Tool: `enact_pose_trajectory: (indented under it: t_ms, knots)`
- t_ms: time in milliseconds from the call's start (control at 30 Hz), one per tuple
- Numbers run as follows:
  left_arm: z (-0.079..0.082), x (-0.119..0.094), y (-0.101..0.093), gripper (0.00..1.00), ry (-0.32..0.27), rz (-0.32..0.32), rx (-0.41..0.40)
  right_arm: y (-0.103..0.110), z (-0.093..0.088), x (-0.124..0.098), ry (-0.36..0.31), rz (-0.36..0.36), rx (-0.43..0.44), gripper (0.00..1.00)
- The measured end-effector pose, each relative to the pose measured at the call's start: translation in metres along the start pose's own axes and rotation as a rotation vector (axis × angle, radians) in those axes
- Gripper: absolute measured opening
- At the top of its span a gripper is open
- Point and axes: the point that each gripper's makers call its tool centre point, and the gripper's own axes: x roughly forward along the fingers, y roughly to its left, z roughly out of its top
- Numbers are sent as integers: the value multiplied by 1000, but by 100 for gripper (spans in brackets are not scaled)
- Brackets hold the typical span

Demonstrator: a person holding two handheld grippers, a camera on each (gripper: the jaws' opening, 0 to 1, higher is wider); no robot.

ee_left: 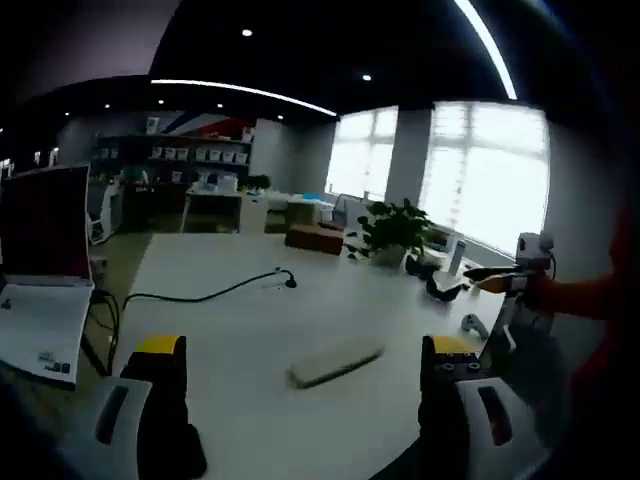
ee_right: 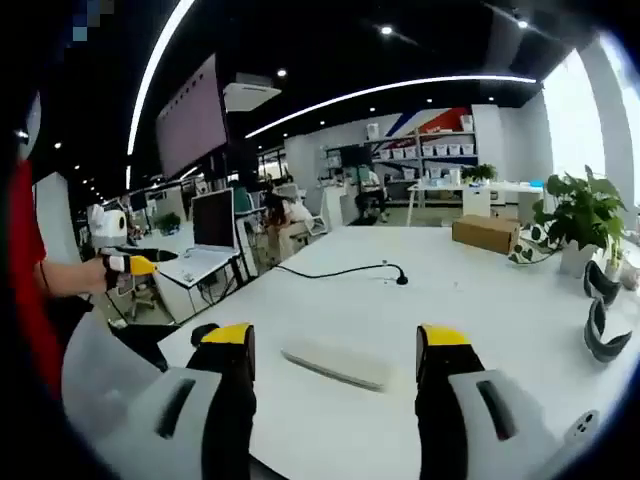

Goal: Arrange the utensils inside the cutlery case until each visible utensil rests in its matching compartment.

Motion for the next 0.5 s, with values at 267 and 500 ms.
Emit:
enact_pose_trajectory:
  t_ms: [267,500]
  knots:
    - [-10,-42,-9,100,-7,56,-38,11,14,-24,-63,-57,-148,99]
    - [-7,-32,-26,100,-41,38,-18,16,9,-22,-43,-25,-125,98]
